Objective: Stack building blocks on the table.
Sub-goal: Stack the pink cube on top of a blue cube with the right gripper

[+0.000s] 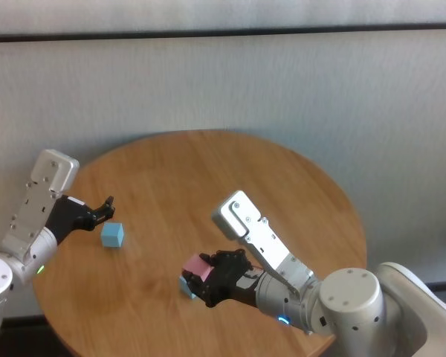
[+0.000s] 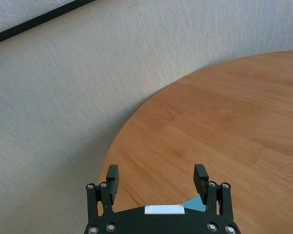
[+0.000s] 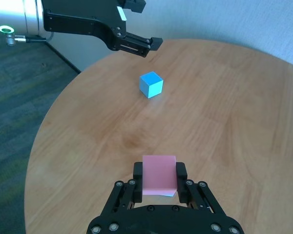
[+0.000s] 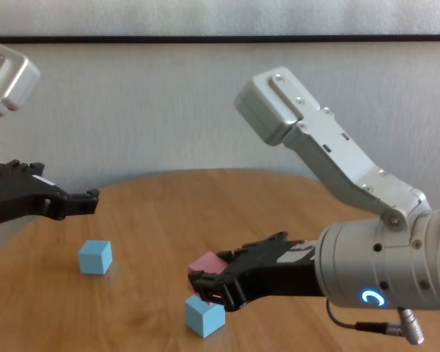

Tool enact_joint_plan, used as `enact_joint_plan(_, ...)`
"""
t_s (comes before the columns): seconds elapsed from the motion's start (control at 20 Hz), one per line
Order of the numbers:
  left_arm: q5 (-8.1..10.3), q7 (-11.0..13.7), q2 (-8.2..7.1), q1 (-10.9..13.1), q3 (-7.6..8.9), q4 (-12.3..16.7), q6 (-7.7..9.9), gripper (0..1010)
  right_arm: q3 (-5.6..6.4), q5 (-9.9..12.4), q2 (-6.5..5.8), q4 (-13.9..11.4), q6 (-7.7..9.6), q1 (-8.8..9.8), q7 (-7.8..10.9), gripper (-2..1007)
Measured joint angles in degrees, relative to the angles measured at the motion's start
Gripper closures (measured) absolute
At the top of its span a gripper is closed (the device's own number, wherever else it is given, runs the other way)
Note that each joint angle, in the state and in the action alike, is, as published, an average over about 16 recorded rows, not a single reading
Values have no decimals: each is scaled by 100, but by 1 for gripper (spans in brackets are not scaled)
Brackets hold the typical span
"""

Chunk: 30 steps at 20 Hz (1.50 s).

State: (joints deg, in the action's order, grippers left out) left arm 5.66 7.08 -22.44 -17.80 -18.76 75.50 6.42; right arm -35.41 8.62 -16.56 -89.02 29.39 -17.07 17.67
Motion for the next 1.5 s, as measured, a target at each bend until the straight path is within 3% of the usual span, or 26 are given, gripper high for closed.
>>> enact_joint_plan(0.9,0,0,0,0,0,0,0,8,106,-257,382,397,-7,-1,-114,635)
enact_joint_plan(1.5,0,0,0,0,0,0,0,8,204,-380,515,493,14,-3,-58,635)
